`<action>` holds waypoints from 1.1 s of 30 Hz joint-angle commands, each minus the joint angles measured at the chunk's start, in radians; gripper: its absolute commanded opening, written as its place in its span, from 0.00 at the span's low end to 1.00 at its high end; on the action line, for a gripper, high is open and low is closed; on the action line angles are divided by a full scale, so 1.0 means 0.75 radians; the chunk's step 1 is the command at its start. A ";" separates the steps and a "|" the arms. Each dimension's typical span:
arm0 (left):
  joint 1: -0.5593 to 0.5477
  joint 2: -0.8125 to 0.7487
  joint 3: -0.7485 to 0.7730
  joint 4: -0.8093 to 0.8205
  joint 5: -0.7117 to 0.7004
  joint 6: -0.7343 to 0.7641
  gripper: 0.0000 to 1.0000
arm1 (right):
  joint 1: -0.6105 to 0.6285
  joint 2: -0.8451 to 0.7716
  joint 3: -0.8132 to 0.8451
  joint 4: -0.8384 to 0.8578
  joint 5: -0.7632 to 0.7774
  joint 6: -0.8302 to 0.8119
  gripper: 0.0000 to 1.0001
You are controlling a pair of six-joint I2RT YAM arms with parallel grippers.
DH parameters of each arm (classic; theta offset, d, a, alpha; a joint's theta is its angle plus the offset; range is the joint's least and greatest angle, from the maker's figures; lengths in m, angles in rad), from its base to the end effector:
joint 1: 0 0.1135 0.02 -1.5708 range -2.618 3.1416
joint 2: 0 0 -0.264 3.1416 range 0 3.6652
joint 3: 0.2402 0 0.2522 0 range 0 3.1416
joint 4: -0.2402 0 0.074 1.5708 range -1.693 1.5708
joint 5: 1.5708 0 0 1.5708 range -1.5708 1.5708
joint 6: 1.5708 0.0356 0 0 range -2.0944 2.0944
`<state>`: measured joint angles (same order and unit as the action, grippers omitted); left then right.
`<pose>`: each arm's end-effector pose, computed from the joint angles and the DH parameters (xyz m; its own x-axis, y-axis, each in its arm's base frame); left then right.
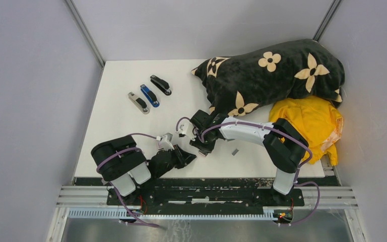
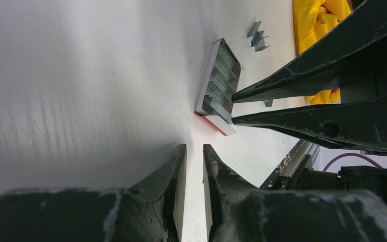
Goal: Unload the staples from the stapler
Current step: Adjust the staple in the staple box.
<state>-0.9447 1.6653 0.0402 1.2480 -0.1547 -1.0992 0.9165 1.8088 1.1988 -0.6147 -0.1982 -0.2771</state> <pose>0.1176 -0.1532 0.0883 -0.7365 -0.4836 -0.4729 0.1334 0.5816 -0.8025 0.2101 0.2854 0.1765 -0.3267 -0.8667 -0.3770 -0.9440 0.3188 0.0854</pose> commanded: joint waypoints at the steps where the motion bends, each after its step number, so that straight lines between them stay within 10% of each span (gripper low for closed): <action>1: -0.007 0.029 0.005 0.018 -0.006 -0.033 0.26 | 0.007 0.010 0.059 -0.006 -0.001 -0.007 0.27; 33: -0.008 0.023 -0.017 0.045 -0.020 -0.037 0.26 | 0.032 0.058 0.077 -0.017 0.041 -0.006 0.28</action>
<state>-0.9447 1.6863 0.0399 1.2762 -0.1543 -1.1000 0.9337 1.8473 1.2137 -0.6270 -0.1856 -0.2771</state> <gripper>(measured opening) 0.257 0.294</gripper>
